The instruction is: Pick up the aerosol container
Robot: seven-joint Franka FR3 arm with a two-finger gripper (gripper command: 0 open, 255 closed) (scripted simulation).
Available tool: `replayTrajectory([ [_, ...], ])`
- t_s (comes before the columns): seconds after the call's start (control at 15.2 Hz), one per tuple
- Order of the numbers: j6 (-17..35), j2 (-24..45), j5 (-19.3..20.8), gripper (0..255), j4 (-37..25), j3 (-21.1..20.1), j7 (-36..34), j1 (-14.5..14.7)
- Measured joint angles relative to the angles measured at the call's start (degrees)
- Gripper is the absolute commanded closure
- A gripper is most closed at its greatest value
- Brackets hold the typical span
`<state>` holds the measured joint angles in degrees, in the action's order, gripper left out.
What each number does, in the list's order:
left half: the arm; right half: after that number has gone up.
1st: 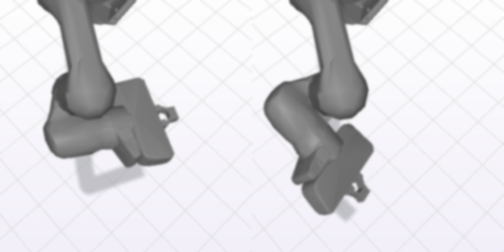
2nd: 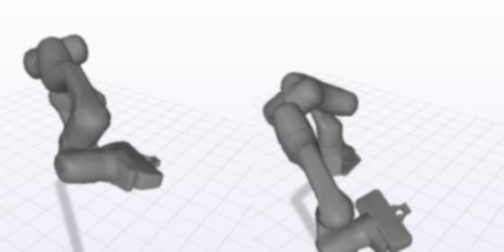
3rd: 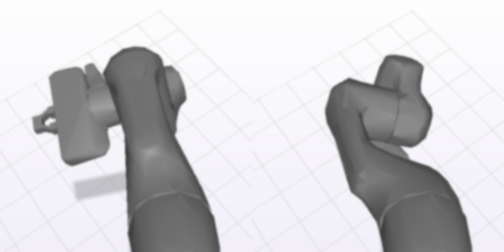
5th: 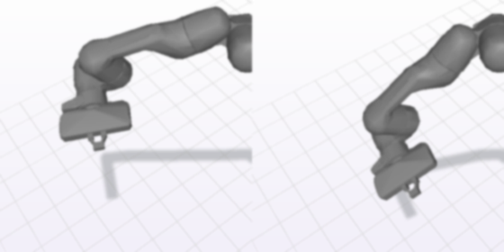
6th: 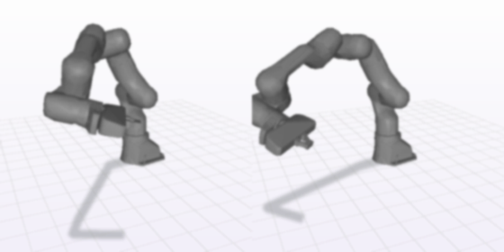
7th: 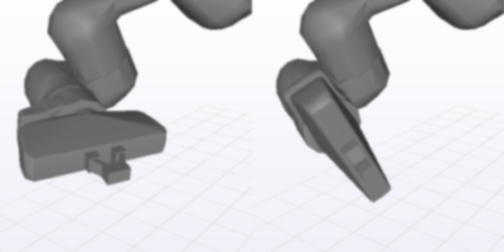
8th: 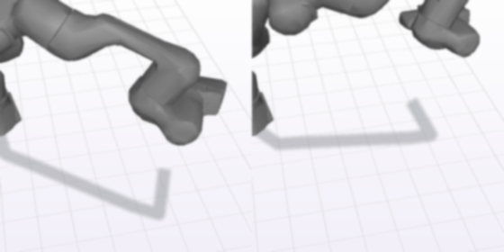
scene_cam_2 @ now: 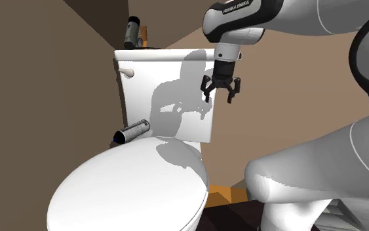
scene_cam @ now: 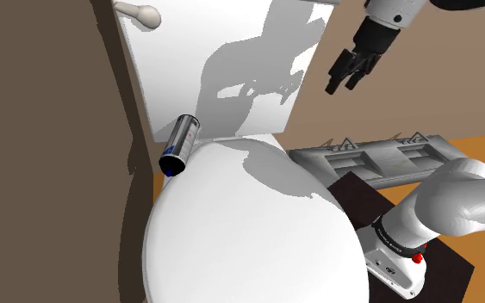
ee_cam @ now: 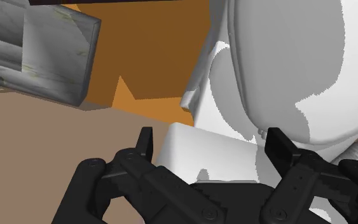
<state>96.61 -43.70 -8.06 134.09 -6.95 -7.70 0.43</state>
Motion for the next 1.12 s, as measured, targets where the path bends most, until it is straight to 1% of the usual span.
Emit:
replayTrajectory([
  [0.4, 4.66, 5.01, -3.84, 0, -1.27, -8.18, -11.41, 0.32],
  [0.59, 8.22, 8.64, -5.37, 0, -1.98, -12.99, -17.61, 0.37],
  [0.92, 12.63, 16.28, -5.71, 0, -6.17, -20.40, -27.90, -0.55],
  [1.12, 14.81, 21.95, -4.22, 0, -9.92, -24.47, -34.05, -1.79],
])
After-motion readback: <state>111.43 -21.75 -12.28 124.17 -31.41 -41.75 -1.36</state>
